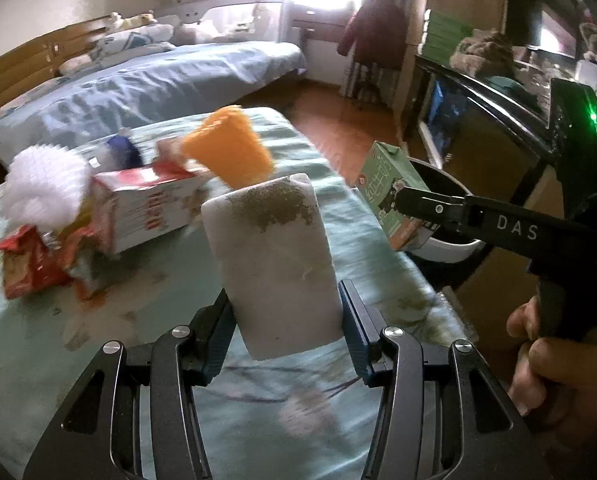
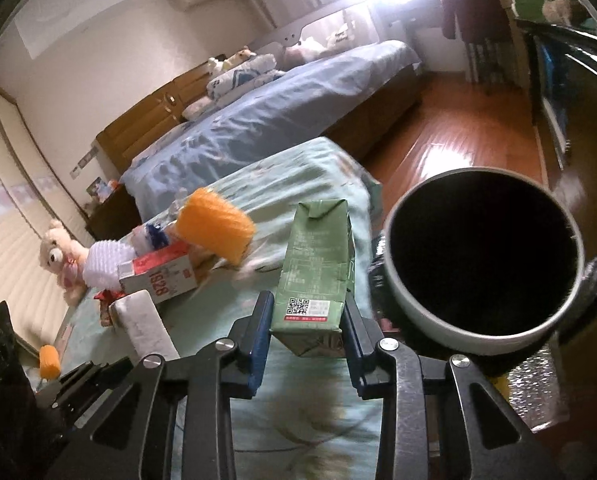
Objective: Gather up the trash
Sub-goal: 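Carry the green carton with the right gripper over the bin and release it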
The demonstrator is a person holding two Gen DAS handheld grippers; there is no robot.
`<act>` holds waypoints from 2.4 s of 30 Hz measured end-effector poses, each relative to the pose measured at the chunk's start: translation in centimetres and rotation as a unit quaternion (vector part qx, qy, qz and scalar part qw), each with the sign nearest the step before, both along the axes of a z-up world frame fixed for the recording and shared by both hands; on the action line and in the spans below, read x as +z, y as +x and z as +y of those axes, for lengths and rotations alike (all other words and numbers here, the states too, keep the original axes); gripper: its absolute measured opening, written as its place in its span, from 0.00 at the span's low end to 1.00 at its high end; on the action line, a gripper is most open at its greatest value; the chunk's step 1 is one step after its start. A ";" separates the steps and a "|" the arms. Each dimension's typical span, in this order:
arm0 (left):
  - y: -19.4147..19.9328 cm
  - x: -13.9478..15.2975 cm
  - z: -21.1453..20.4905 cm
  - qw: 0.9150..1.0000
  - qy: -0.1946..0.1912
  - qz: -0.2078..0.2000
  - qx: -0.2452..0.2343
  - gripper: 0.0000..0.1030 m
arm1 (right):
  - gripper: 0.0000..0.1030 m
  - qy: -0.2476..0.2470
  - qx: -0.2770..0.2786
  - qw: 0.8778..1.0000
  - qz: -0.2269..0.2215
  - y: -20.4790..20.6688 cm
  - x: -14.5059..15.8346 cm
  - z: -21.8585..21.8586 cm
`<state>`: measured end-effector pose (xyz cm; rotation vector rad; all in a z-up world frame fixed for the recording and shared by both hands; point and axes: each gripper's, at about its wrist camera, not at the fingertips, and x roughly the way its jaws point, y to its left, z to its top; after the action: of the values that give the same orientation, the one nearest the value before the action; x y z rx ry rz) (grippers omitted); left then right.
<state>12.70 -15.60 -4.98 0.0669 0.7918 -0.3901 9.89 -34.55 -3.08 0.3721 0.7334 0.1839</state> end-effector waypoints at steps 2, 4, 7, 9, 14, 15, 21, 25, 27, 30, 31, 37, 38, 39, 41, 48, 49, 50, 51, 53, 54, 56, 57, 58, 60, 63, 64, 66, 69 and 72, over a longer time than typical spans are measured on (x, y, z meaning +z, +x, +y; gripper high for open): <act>0.2 0.1 -0.9 1.000 0.002 0.000 -0.010 0.47 | 0.32 0.000 -0.008 1.000 0.001 -0.2 0.0 -0.9; 0.5 0.1 -1.7 1.000 0.004 0.001 -0.018 0.47 | 0.32 -0.001 -0.018 1.000 0.002 -0.4 -0.1 -2.0; 1.0 0.0 -2.9 0.999 0.009 0.005 -0.031 0.47 | 0.32 -0.001 -0.031 0.999 0.005 -0.6 -0.2 -3.5; 1.3 0.0 -3.8 0.999 0.011 0.007 -0.038 0.47 | 0.32 -0.002 -0.041 0.999 0.006 -0.7 -0.3 -4.5; 2.2 0.1 -5.8 0.998 0.018 0.010 -0.056 0.47 | 0.32 -0.003 -0.060 0.998 0.010 -0.7 -0.4 -6.7; 2.4 0.1 -6.1 0.998 0.019 0.010 -0.060 0.47 | 0.32 -0.002 -0.063 0.998 0.011 -0.6 -0.5 -7.0; 3.4 0.2 -8.6 0.996 0.023 0.011 -0.080 0.47 | 0.32 -0.002 -0.080 0.997 0.016 -0.2 -0.9 -9.0; 4.0 0.4 -10.2 0.995 0.026 0.007 -0.093 0.47 | 0.32 -0.002 -0.086 0.996 0.020 0.2 -1.1 -10.0; 4.4 0.4 -10.7 0.995 0.026 0.009 -0.099 0.47 | 0.32 -0.006 -0.087 0.996 0.022 0.7 -1.1 -10.2; 5.1 0.3 -11.7 0.994 0.026 0.016 -0.106 0.47 | 0.32 -0.010 -0.088 0.996 0.024 1.2 -1.2 -10.5; 5.4 0.2 -12.0 0.994 0.025 0.019 -0.109 0.47 | 0.32 -0.010 -0.089 0.996 0.025 1.3 -1.2 -10.6; 6.9 -0.2 -13.7 0.992 0.029 0.028 -0.123 0.48 | 0.32 -0.011 -0.095 0.995 0.035 2.2 -1.9 -11.5; 7.2 -0.3 -13.9 0.991 0.030 0.030 -0.125 0.48 | 0.32 -0.010 -0.096 0.995 0.037 2.2 -2.0 -11.7; 7.5 -0.4 -14.2 0.991 0.031 0.033 -0.126 0.47 | 0.32 -0.010 -0.097 0.994 0.038 2.2 -2.2 -11.8; 7.8 -0.6 -14.5 0.991 0.031 0.037 -0.129 0.48 | 0.32 -0.011 -0.099 0.994 0.039 2.3 -2.3 -12.1; 8.6 -1.0 -15.1 0.990 0.031 0.044 -0.133 0.48 | 0.32 -0.011 -0.103 0.994 0.040 2.6 -2.3 -12.5; 8.6 -1.0 -15.2 0.990 0.031 0.044 -0.133 0.48 | 0.32 -0.011 -0.103 0.994 0.040 2.6 -2.3 -12.5; 8.7 -1.1 -15.3 0.990 0.031 0.044 -0.134 0.48 | 0.32 -0.011 -0.104 0.994 0.040 2.6 -2.3 -12.6; 8.7 -1.1 -15.3 0.989 0.032 0.044 -0.134 0.48 | 0.32 -0.012 -0.104 0.994 0.040 2.6 -2.3 -12.6; 8.9 -1.1 -15.4 0.989 0.032 0.046 -0.133 0.49 | 0.32 -0.010 -0.104 0.994 0.041 2.7 -2.3 -12.7; 8.9 -1.2 -15.4 0.989 0.033 0.048 -0.132 0.50 | 0.32 -0.010 -0.104 0.994 0.041 2.7 -2.3 -12.7; 9.0 -1.2 -15.4 0.990 0.032 0.051 -0.129 0.51 | 0.34 -0.009 -0.105 0.994 0.042 2.8 -2.3 -12.9; 9.2 -1.2 -15.5 0.990 0.032 0.053 -0.128 0.54 | 0.36 -0.006 -0.107 0.993 0.042 2.8 -2.3 -13.1; 9.3 -1.2 -15.5 0.990 0.031 0.056 -0.128 0.56 | 0.38 -0.003 -0.110 0.993 0.042 2.7 -2.2 -13.3; 9.2 -1.1 -15.5 0.990 0.029 0.056 -0.126 0.62 | 0.48 0.006 -0.113 0.993 0.043 2.6 -2.2 -13.6; 8.8 -0.9 -15.0 0.991 0.029 0.048 -0.118 0.71 | 0.60 0.009 -0.117 0.992 0.037 2.3 -1.8 -13.8; 8.6 -0.9 -14.6 0.992 0.026 0.047 -0.116 0.72 | 0.63 0.010 -0.117 0.993 0.034 2.0 -1.6 -13.7; 8.2 -0.9 -13.8 0.993 0.022 0.047 -0.106 0.74 | 0.67 0.011 -0.116 0.993 0.029 1.8 -1.4 -13.4; 7.6 -0.9 -12.0 0.995 0.006 0.046 -0.088 0.74 | 0.74 0.011 -0.109 0.994 0.021 1.5 -1.0 -12.5; 6.7 -0.9 -9.5 0.997 -0.010 0.042 -0.065 0.74 | 0.76 0.013 -0.099 0.995 0.018 1.2 -0.9 -11.4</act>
<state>19.40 -25.15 -5.84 0.0849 0.8682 -0.5272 11.12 -45.95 -3.96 0.4717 0.7246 -0.0006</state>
